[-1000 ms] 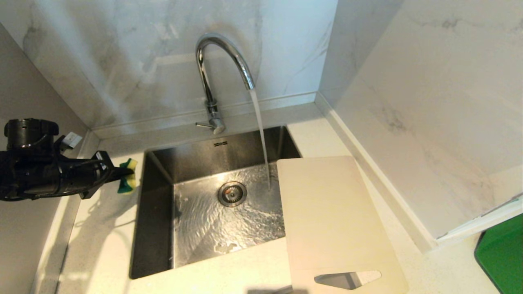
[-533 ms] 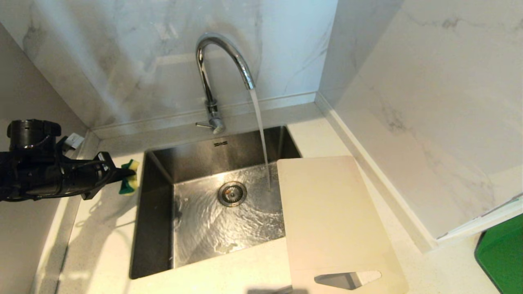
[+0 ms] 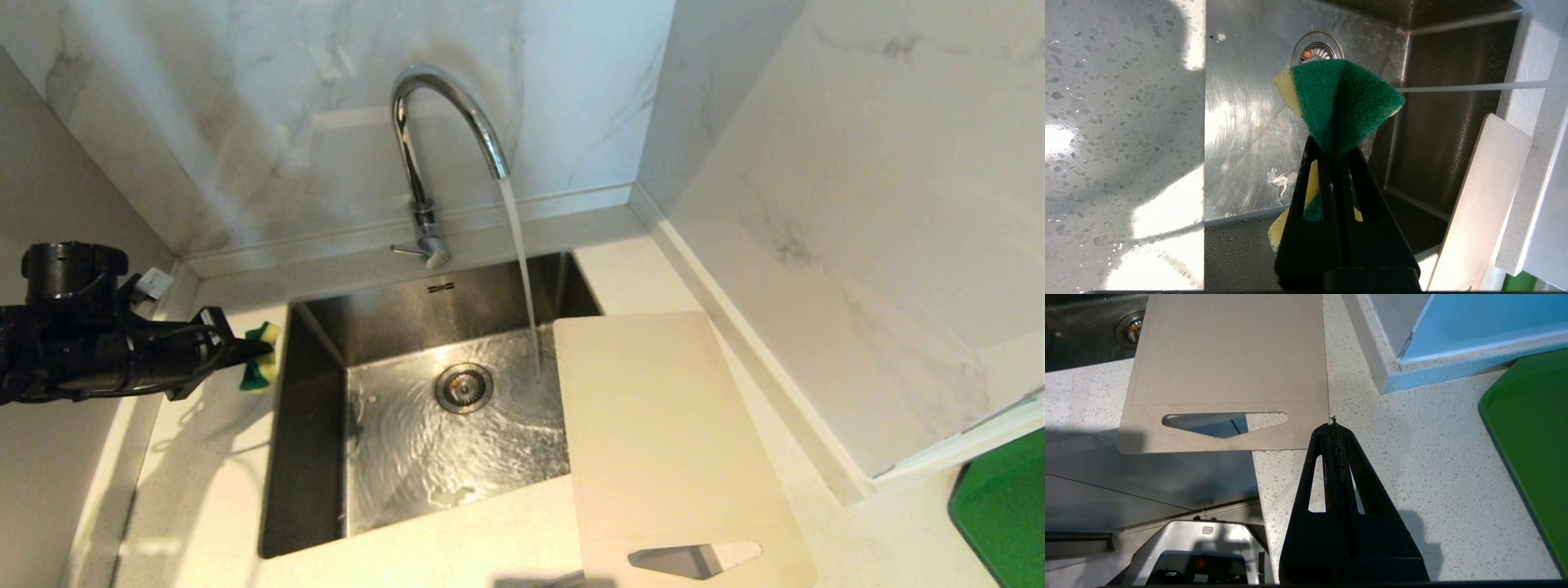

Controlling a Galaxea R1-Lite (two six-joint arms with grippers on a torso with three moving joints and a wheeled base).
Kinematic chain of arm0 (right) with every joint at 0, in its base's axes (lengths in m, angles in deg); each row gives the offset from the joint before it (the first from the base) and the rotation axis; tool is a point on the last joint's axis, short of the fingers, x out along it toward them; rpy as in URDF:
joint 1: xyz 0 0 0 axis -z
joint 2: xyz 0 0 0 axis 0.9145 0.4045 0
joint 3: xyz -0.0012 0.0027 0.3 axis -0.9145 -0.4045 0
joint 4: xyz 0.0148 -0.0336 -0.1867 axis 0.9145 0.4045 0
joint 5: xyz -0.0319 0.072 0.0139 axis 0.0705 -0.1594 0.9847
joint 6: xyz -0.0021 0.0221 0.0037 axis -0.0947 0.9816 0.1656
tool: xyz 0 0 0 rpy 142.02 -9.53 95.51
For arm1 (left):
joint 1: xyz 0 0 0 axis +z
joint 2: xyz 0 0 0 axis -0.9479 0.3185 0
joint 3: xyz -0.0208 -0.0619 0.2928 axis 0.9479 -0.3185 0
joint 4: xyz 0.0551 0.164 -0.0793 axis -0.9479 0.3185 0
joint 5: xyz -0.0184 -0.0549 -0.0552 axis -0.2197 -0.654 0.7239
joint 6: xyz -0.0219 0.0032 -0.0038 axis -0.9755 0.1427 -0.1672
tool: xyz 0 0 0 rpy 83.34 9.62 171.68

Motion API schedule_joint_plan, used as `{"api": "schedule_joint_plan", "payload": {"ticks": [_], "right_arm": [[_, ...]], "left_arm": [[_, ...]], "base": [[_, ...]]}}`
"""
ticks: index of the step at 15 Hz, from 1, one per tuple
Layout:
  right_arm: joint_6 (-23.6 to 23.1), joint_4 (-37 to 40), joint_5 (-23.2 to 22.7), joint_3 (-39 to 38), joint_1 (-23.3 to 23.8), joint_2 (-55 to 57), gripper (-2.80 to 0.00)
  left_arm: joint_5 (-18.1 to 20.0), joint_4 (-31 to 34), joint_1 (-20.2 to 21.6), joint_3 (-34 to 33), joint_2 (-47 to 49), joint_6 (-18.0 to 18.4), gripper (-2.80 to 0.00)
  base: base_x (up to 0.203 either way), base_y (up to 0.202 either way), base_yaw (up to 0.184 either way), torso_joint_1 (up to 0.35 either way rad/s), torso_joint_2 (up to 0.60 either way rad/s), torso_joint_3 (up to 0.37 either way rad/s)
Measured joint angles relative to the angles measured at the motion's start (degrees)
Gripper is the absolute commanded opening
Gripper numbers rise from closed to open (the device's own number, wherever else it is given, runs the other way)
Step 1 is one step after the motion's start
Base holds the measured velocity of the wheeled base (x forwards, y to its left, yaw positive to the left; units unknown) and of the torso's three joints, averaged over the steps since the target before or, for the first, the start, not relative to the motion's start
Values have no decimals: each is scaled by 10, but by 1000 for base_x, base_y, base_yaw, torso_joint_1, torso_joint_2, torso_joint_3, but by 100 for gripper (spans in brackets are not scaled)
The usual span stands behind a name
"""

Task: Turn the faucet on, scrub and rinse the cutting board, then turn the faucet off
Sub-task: Put down the cleaning cloth

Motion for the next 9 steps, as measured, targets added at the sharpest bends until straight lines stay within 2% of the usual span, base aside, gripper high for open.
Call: {"api": "schedule_joint_plan", "payload": {"ticks": [3, 6, 9], "right_arm": [[4, -1, -10, 0, 0, 0, -280], [0, 0, -64, 1, 0, 0, -280], [3, 32, -63, 10, -3, 0, -280]], "left_arm": [[0, 0, 0, -1, 1, 1, -280], [1, -1, -3, -1, 1, 0, -280], [1, -1, -3, -1, 1, -1, -280]], "base": [[0, 0, 0, 0, 0, 0], [0, 0, 0, 0, 0, 0], [0, 0, 0, 0, 0, 0]]}}
